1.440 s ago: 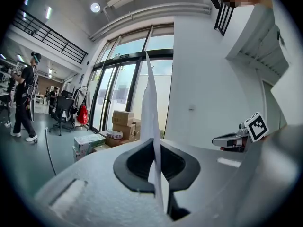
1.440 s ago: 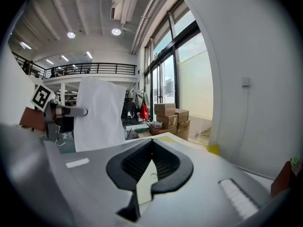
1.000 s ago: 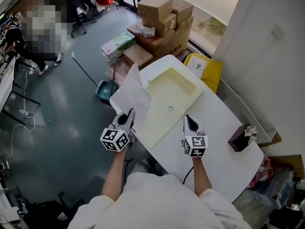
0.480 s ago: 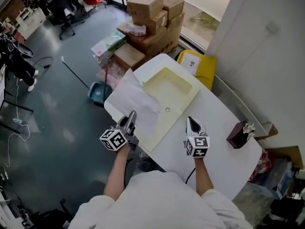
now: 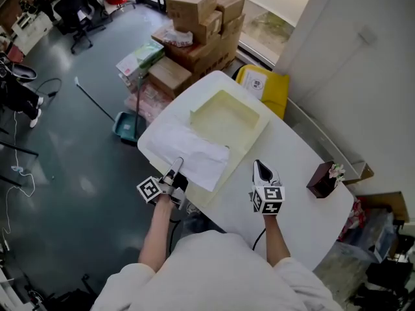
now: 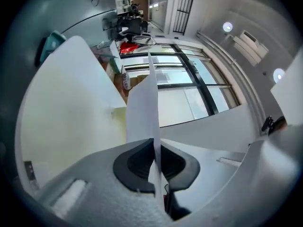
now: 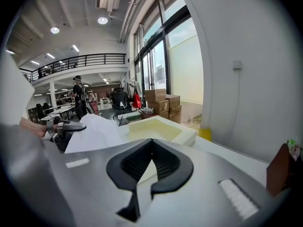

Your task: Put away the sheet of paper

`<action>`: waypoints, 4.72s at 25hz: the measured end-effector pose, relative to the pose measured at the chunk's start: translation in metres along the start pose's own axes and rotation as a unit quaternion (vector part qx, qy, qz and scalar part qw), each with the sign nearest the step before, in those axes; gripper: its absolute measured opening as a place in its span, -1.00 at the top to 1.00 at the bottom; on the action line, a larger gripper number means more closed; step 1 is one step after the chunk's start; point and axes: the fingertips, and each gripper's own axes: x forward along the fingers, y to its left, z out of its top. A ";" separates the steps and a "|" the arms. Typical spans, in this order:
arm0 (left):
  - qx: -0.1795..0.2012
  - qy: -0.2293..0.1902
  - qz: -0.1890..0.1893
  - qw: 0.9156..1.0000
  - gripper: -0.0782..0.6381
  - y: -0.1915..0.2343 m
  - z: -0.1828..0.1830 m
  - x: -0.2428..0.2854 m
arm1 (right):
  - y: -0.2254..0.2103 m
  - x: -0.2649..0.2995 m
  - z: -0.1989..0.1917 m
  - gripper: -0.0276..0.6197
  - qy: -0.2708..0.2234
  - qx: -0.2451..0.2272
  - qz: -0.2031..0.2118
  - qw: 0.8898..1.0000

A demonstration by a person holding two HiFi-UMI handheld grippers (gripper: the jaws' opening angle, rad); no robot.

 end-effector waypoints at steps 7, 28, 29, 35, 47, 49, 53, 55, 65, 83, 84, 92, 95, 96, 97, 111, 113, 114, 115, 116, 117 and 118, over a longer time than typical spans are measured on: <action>-0.063 0.031 0.020 0.997 0.78 0.043 -0.017 0.001 | -0.005 0.001 -0.005 0.91 0.008 0.001 -0.010 1.000; -0.045 0.046 0.112 0.992 0.77 0.102 -0.033 0.045 | -0.034 0.003 -0.020 0.91 0.028 0.020 -0.034 0.999; -0.042 0.049 0.112 0.992 0.77 0.102 -0.034 0.050 | -0.035 0.003 -0.021 0.91 0.029 0.021 -0.035 0.999; -0.038 0.051 0.106 0.992 0.77 0.101 -0.035 0.078 | -0.041 0.004 -0.026 0.91 0.035 0.027 -0.040 0.998; -0.027 0.071 0.131 0.988 0.78 0.108 -0.038 0.134 | -0.056 0.002 -0.033 0.91 0.042 0.039 -0.050 0.997; -0.029 0.073 0.133 0.988 0.77 0.110 -0.039 0.141 | -0.058 0.001 -0.034 0.91 0.043 0.040 -0.052 0.997; -0.035 0.069 0.133 0.988 0.77 0.116 -0.038 0.156 | -0.062 0.001 -0.039 0.91 0.048 0.043 -0.055 0.996; -0.036 0.068 0.133 0.988 0.77 0.118 -0.037 0.165 | -0.064 0.000 -0.042 0.91 0.051 0.045 -0.057 0.996; -0.054 0.062 0.131 0.988 0.77 0.132 -0.037 0.205 | -0.070 -0.004 -0.051 0.91 0.063 0.050 -0.064 0.995; -0.078 0.042 0.135 0.987 0.77 0.154 -0.040 0.242 | -0.074 -0.003 -0.063 0.91 0.084 0.052 -0.073 0.992; -0.079 0.041 0.135 0.987 0.77 0.155 -0.039 0.242 | -0.074 -0.003 -0.063 0.91 0.084 0.052 -0.073 0.992; -0.083 0.044 0.126 0.988 -0.03 0.141 -0.035 0.242 | -0.072 0.002 -0.060 0.91 0.081 0.053 -0.064 0.993; -0.051 0.069 0.124 0.989 -0.17 0.135 -0.039 0.243 | -0.067 0.005 -0.059 0.91 0.079 0.051 -0.057 0.994; -0.036 0.080 0.123 0.989 -0.21 0.132 -0.041 0.242 | -0.065 0.005 -0.059 0.91 0.078 0.050 -0.055 0.994; -0.019 0.093 0.122 0.988 -0.21 0.130 -0.043 0.241 | -0.064 0.005 -0.058 0.91 0.078 0.050 -0.054 0.994; 0.394 0.396 0.126 0.820 -0.34 0.109 -0.087 0.223 | -0.061 0.005 -0.056 0.91 0.074 0.048 -0.049 0.995; 0.438 0.421 0.131 0.784 -0.34 0.112 -0.088 0.215 | -0.061 0.005 -0.055 0.91 0.073 0.048 -0.048 0.995; 0.458 0.432 0.134 0.765 -0.34 0.114 -0.089 0.211 | -0.061 0.005 -0.055 0.91 0.073 0.047 -0.048 0.995; 0.474 0.440 0.137 0.750 -0.38 0.116 -0.089 0.207 | -0.061 0.005 -0.055 0.91 0.074 0.047 -0.048 0.995; 0.488 0.447 0.139 0.737 -0.38 0.117 -0.089 0.204 | -0.061 0.005 -0.055 0.91 0.074 0.047 -0.049 0.995; 0.499 0.451 0.140 0.727 -0.38 0.117 -0.089 0.202 | -0.061 0.004 -0.055 0.91 0.074 0.048 -0.049 0.995; 0.506 0.454 0.140 0.720 -0.38 0.117 -0.089 0.200 | -0.061 0.004 -0.055 0.91 0.074 0.048 -0.050 0.995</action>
